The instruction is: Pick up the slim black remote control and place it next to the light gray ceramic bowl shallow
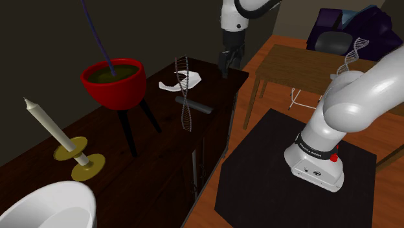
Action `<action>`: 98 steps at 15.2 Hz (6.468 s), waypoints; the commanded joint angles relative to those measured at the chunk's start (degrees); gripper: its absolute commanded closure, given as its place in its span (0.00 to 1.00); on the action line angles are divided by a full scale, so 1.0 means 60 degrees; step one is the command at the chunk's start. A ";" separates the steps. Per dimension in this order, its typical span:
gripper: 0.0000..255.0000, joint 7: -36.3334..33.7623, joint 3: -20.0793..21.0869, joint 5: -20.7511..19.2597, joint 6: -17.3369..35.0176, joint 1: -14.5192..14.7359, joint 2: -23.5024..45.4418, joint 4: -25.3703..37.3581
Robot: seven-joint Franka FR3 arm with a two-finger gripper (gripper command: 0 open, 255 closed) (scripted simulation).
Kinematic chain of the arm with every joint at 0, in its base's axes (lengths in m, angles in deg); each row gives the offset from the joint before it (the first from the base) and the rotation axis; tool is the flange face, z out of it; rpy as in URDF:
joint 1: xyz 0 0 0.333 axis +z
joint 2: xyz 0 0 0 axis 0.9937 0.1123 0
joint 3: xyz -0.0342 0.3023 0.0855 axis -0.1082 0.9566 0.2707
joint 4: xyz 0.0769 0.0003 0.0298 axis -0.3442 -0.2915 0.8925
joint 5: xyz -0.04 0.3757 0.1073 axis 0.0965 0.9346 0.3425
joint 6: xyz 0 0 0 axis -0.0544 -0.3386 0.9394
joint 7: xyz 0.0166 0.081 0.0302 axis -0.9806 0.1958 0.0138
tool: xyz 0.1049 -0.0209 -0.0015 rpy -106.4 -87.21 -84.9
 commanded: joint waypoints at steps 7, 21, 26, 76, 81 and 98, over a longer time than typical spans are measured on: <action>0.00 -0.0106 0.0371 0.0673 0.2476 0.0430 0.2547 0.0398; 0.00 -0.0091 0.0643 0.0997 0.4695 0.0708 0.4891 0.0739; 0.00 -0.0091 0.0643 0.0997 0.4695 0.0708 0.4892 0.0740; 1.00 -0.2153 0.1684 0.1186 0.1057 0.1475 0.3018 0.2711; 1.00 -0.3382 0.2414 0.1177 0.1152 0.1965 0.3357 0.3077; 1.00 -0.7029 0.4112 0.0007 0.1599 0.3425 0.5697 0.5044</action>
